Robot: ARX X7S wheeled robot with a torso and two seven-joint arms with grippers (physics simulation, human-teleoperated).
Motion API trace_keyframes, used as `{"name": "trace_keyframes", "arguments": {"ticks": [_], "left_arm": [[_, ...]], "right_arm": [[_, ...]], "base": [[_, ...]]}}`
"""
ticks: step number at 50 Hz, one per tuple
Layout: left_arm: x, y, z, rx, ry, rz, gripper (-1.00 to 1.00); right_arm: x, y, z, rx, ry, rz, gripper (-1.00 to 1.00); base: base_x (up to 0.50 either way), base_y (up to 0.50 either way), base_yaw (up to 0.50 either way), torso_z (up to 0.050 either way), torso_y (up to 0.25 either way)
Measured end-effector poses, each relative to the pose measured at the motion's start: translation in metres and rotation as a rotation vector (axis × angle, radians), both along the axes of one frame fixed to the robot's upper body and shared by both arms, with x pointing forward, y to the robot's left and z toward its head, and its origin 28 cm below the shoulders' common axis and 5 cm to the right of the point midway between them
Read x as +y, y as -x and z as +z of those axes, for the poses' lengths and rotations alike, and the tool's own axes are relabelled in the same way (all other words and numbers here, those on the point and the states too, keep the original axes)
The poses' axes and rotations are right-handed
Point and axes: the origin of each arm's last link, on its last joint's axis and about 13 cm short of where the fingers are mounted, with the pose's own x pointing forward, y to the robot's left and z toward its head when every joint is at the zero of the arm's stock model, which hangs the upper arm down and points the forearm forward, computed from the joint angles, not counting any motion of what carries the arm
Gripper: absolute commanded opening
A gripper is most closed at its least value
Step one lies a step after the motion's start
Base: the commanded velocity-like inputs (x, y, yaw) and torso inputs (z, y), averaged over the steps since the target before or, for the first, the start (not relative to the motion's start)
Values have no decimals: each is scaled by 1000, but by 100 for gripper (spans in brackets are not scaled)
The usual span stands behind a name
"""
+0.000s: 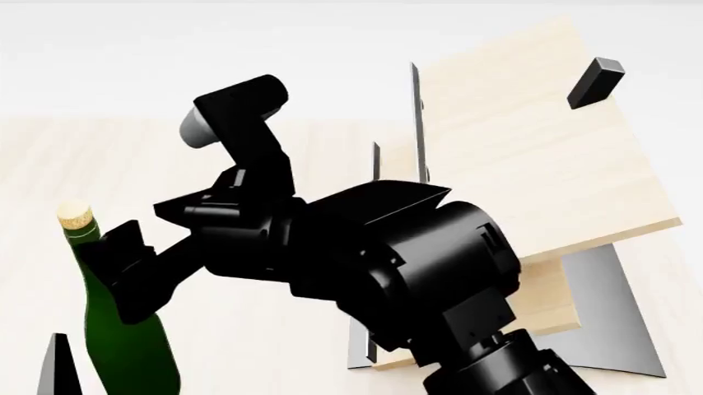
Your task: Put the wine bottle on the wine rack.
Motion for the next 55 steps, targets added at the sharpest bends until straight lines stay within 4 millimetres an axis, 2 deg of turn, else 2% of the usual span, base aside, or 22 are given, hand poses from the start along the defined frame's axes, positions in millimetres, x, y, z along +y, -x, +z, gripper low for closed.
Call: {"name": "trace_keyframes", "arguments": {"ticks": [20, 55], "left_arm": [[2, -1, 0, -1, 3, 8, 100], [2, -2, -1, 2, 3, 12, 100]], "right_arm": [[20, -8, -4, -8, 15, -19, 100], [42, -5, -15, -31, -12, -37, 100]], "base": [[0, 0, 0, 0, 0], [0, 0, 0, 0, 0]]}}
